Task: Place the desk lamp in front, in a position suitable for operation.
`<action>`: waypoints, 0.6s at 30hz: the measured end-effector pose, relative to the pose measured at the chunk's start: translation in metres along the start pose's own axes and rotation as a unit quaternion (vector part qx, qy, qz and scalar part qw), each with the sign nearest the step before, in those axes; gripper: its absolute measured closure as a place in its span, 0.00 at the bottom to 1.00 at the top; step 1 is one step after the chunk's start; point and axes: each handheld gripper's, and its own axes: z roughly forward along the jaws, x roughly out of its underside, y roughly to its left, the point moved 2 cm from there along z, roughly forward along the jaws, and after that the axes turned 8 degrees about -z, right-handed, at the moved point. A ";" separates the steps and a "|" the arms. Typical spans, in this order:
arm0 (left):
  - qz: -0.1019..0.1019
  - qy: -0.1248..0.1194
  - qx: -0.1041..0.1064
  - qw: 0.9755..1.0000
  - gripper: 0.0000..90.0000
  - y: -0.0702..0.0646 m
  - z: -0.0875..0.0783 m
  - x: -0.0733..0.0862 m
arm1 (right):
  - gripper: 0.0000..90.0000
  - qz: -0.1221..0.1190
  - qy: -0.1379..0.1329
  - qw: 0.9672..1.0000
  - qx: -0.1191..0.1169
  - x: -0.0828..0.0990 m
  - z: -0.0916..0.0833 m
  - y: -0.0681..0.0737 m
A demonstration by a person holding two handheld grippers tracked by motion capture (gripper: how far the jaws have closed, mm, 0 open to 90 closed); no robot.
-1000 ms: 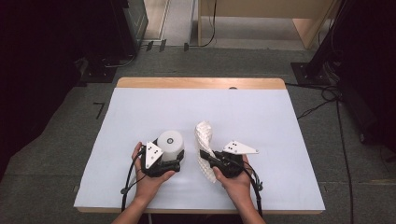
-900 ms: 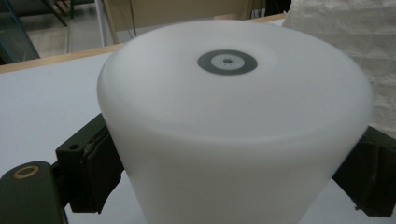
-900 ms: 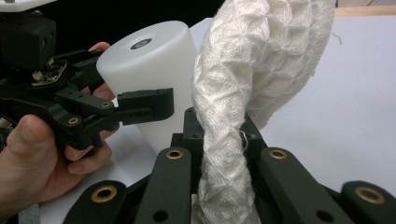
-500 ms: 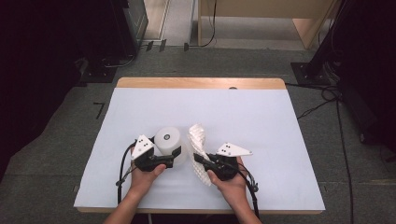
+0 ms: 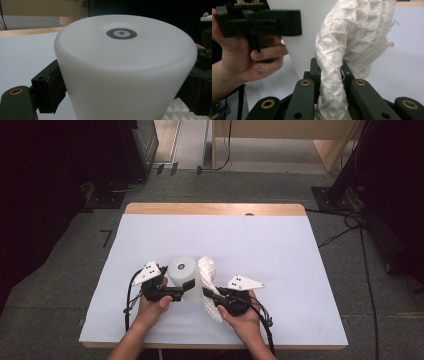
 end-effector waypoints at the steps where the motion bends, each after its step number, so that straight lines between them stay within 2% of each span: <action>1: 0.000 0.000 0.000 1.000 0.10 0.000 0.000 0.000 | 0.89 0.002 -0.004 1.000 -0.001 -0.001 -0.002 -0.001; 4: 0.017 0.020 0.003 1.000 0.10 -0.004 0.005 0.005 | 0.89 0.008 -0.017 1.000 -0.006 -0.005 -0.005 -0.002; 8: 0.038 0.044 0.013 0.998 0.10 -0.010 0.011 0.009 | 0.89 0.002 -0.033 0.999 0.001 -0.015 -0.016 -0.003; 12: 0.042 0.042 0.007 0.998 0.10 -0.011 0.012 0.008 | 0.89 0.000 -0.036 0.999 0.003 -0.016 -0.018 -0.003; 17: 0.035 0.025 -0.015 0.999 0.10 -0.003 0.010 0.004 | 0.89 0.007 -0.010 1.000 0.001 -0.004 -0.005 -0.005; 18: 0.044 0.019 -0.028 0.998 0.10 -0.001 0.009 0.003 | 0.89 0.017 0.010 1.000 -0.001 0.003 0.002 -0.006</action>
